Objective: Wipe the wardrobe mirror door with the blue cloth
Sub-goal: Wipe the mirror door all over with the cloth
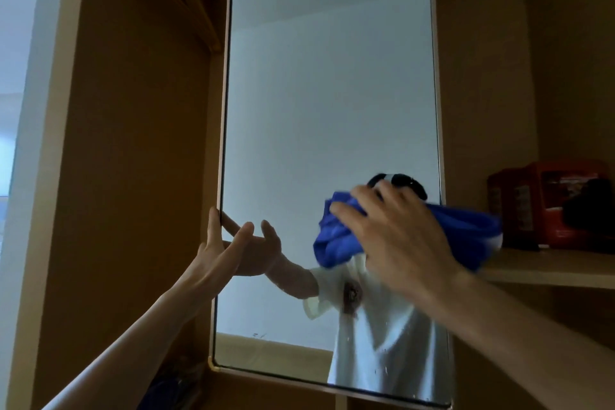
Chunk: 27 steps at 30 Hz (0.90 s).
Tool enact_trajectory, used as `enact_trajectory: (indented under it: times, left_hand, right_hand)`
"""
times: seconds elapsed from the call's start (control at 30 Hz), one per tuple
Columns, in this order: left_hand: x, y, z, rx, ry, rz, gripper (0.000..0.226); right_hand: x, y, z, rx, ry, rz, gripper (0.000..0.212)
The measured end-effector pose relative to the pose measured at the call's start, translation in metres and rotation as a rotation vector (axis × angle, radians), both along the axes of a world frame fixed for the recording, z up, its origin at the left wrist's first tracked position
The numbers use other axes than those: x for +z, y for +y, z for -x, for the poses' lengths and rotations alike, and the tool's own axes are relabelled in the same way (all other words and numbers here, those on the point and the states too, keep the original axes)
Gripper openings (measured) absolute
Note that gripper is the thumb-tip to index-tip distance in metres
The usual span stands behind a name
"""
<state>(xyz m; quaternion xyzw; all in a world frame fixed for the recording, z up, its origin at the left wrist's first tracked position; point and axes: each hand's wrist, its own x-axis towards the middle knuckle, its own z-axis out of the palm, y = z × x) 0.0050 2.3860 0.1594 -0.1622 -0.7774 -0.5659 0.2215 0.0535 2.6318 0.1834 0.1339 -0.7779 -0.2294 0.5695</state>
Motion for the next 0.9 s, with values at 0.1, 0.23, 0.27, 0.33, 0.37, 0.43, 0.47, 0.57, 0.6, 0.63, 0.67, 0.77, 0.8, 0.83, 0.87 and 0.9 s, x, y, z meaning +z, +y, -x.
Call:
enact_trajectory:
  times: [0.1, 0.23, 0.27, 0.33, 0.37, 0.43, 0.47, 0.57, 0.6, 0.63, 0.67, 0.77, 0.8, 0.83, 0.87, 0.9]
  left_hand:
    - [-0.006, -0.003, 0.017, -0.023, -0.017, -0.009, 0.079]
    - [-0.016, -0.009, 0.03, 0.026, -0.046, 0.022, 0.1]
    - [-0.018, -0.009, 0.031, 0.03, -0.031, 0.028, 0.105]
    - [-0.022, -0.011, 0.039, 0.018, -0.018, 0.025, 0.107]
    - [-0.023, -0.012, 0.043, 0.019, -0.012, 0.027, 0.106]
    - [-0.023, -0.014, 0.05, 0.039, -0.007, 0.04, 0.104]
    - [-0.024, -0.017, 0.054, 0.034, -0.002, 0.039, 0.105]
    - [-0.026, -0.019, 0.064, 0.039, 0.003, 0.047, 0.107]
    - [-0.027, -0.018, 0.065, 0.041, 0.001, 0.051, 0.107]
    - [-0.027, -0.017, 0.067, 0.051, 0.001, 0.05, 0.107]
    - [-0.027, -0.015, 0.067, 0.059, 0.003, 0.049, 0.108]
    - [-0.026, -0.009, 0.064, 0.054, 0.018, 0.047, 0.118]
    - [-0.025, -0.009, 0.063, 0.051, 0.019, 0.046, 0.12]
    - [-0.025, -0.008, 0.061, 0.049, 0.02, 0.047, 0.121]
    - [-0.025, -0.008, 0.059, 0.049, 0.022, 0.049, 0.122]
    - [-0.025, -0.008, 0.058, 0.05, 0.026, 0.052, 0.122]
  right_hand:
    - [0.05, 0.014, -0.003, -0.026, 0.053, 0.028, 0.065]
    - [0.059, 0.021, -0.001, -0.018, 0.049, 0.036, 0.065]
    - [0.046, 0.021, 0.001, -0.015, 0.042, -0.002, 0.064]
    - [0.014, 0.023, 0.007, 0.014, 0.019, -0.064, 0.061]
    - [-0.002, 0.024, 0.01, 0.043, 0.002, -0.064, 0.061]
    - [-0.025, 0.028, 0.015, 0.1, -0.031, -0.064, 0.062]
    - [-0.033, 0.03, 0.017, 0.107, -0.047, -0.078, 0.06]
    - [-0.036, 0.036, 0.018, 0.106, -0.07, -0.13, 0.059]
    - [-0.03, 0.038, 0.016, 0.112, -0.065, -0.122, 0.06]
    - [-0.021, 0.04, 0.015, 0.114, -0.052, -0.103, 0.062]
    - [-0.009, 0.041, 0.014, 0.105, -0.031, -0.084, 0.064]
    - [0.036, 0.046, 0.013, 0.053, 0.065, -0.029, 0.064]
    - [0.051, 0.048, 0.013, 0.038, 0.095, -0.01, 0.063]
    - [0.065, 0.05, 0.012, 0.029, 0.119, 0.01, 0.063]
    - [0.075, 0.052, 0.012, 0.027, 0.134, 0.032, 0.063]
    - [0.08, 0.053, 0.012, 0.032, 0.14, 0.05, 0.063]
